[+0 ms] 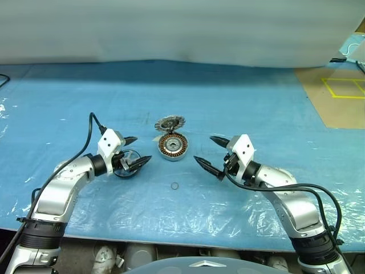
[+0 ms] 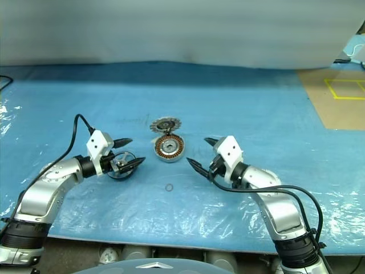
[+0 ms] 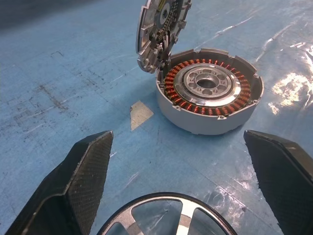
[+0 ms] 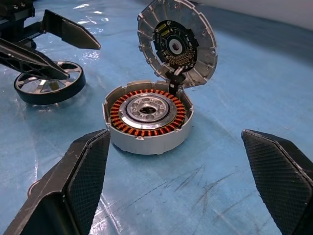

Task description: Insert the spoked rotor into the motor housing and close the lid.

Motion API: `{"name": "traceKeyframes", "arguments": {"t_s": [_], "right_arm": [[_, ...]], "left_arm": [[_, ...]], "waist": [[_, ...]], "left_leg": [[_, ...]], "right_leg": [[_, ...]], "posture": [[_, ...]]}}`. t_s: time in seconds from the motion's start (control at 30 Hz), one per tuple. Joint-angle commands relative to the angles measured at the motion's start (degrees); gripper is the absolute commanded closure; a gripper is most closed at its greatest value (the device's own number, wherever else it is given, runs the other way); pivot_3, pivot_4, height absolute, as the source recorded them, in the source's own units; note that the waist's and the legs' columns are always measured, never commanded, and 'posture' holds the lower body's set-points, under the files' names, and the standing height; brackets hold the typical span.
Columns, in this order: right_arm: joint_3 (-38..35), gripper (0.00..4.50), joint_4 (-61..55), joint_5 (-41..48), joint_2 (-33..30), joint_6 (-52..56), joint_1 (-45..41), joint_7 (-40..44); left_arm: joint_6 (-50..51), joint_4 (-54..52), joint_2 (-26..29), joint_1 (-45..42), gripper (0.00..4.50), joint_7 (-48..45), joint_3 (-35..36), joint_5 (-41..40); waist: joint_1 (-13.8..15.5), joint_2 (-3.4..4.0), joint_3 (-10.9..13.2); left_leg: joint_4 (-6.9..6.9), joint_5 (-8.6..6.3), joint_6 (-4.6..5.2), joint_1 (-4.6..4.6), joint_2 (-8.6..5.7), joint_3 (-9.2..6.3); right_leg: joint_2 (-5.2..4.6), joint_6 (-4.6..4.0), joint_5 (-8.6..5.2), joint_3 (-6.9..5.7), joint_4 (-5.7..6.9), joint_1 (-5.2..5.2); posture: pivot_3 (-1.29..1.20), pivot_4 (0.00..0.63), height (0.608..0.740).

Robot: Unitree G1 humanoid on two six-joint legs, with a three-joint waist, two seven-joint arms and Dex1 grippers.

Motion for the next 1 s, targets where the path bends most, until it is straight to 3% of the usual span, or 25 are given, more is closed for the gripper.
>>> {"name": "traceKeyframes", "arguments": {"t_s": [0.03, 1.0], "right_arm": [[-0.13, 0.04, -1.22, 0.77, -0.42, -1.01, 0.54, 1.15], [-0.05, 0.04, 1.22, -2.45, -0.34, -2.02, -0.32, 0.84]], "left_arm": [[-0.79, -1.48, -0.69, -0.20, 0.00, 0.71, 0.75, -0.67], [-8.49, 6.34, -1.96, -0.61, 0.00, -1.67, -0.22, 0.68]], "waist": [[0.00, 0.00, 0.00], [0.00, 0.00, 0.00]], "left_leg": [[0.00, 0.00, 0.00, 0.00, 0.00, 0.00], [0.14, 0.00, 0.01, 0.02, 0.01, 0.00]], "right_leg": [[0.00, -0.01, 0.00, 0.00, 0.00, 0.00], [0.00, -0.05, 0.03, 0.00, 0.07, 0.04]], "posture": [[0.00, 0.150, 0.740], [0.00, 0.150, 0.740]]}}
